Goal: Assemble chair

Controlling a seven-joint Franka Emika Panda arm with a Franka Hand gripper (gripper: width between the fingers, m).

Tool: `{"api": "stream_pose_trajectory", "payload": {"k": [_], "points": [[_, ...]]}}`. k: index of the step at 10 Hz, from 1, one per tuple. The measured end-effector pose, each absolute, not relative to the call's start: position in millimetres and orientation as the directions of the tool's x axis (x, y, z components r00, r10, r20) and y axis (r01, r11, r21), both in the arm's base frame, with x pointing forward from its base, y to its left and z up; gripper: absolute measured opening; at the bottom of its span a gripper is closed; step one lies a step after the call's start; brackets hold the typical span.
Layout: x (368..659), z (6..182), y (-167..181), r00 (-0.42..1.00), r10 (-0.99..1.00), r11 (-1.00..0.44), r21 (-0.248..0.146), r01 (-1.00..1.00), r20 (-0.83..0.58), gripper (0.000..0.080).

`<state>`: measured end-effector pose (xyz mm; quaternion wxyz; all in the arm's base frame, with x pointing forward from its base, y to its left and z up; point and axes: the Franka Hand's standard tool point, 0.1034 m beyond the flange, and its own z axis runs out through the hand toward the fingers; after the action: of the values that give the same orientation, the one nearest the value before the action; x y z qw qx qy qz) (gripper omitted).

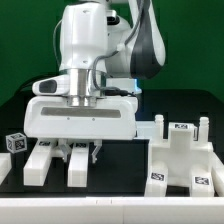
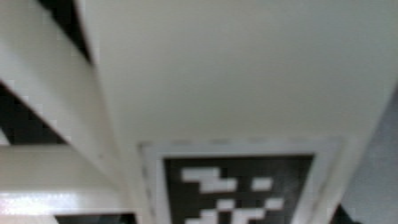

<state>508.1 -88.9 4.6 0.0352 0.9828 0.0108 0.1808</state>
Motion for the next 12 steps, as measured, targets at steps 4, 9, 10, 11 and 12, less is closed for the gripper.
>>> {"api": "stream_pose_trajectory", "payload": {"k": [4, 9, 10, 11, 12], "points": [[506.1, 26.8, -85.4, 0.966, -0.023, -1.0, -0.007, -0.022, 0.256, 0.0282], [513.1, 75.7, -64.8, 0.995, -0.093, -0.987, -0.133, -0.089, 0.025, 0.0284], [509.3, 72.6, -60.7, 0.996, -0.082, -0.984, -0.154, -0.088, -0.044, 0.0284], [510.9, 72.5, -57.0, 0.993, -0.071, -0.981, -0.174, -0.086, -0.091, 0.0284], [506.7, 72.8, -52.1, 0.986, -0.051, -0.977, -0.197, -0.083, -0.162, 0.0284]]}}
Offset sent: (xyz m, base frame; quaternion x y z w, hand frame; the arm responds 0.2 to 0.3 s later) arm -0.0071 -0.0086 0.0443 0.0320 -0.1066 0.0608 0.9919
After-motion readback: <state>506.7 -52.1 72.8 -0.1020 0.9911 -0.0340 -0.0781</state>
